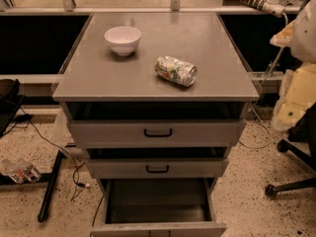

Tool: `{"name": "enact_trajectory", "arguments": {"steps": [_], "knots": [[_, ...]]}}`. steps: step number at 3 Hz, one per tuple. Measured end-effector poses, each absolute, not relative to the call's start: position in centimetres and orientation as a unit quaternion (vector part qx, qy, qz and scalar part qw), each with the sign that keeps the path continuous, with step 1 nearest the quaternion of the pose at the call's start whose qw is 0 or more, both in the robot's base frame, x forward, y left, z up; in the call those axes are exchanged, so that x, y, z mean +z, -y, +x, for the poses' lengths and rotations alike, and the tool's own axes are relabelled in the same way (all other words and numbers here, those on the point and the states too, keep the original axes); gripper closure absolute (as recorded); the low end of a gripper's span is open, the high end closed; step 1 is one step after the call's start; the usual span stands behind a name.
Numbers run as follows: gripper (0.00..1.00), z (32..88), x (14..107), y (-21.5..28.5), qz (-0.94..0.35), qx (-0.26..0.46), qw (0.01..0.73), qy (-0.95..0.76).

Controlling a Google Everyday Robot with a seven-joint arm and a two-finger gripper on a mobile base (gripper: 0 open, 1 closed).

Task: Close bottom drawer

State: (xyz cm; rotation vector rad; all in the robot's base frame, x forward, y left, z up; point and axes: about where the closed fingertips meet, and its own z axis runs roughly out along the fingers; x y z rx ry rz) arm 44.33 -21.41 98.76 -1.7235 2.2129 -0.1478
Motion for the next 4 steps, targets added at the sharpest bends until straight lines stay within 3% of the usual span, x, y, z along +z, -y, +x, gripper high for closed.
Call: {"name": "enact_trajectory", "arguments": {"steps": [2,4], "knots": [[0.00,42.8,92.2,20.6,-0.615,-0.032,0.172,-0.769],[0.43,39.8,80.0,20.6,-0.615,0.042,0.176,-0.768]]}}
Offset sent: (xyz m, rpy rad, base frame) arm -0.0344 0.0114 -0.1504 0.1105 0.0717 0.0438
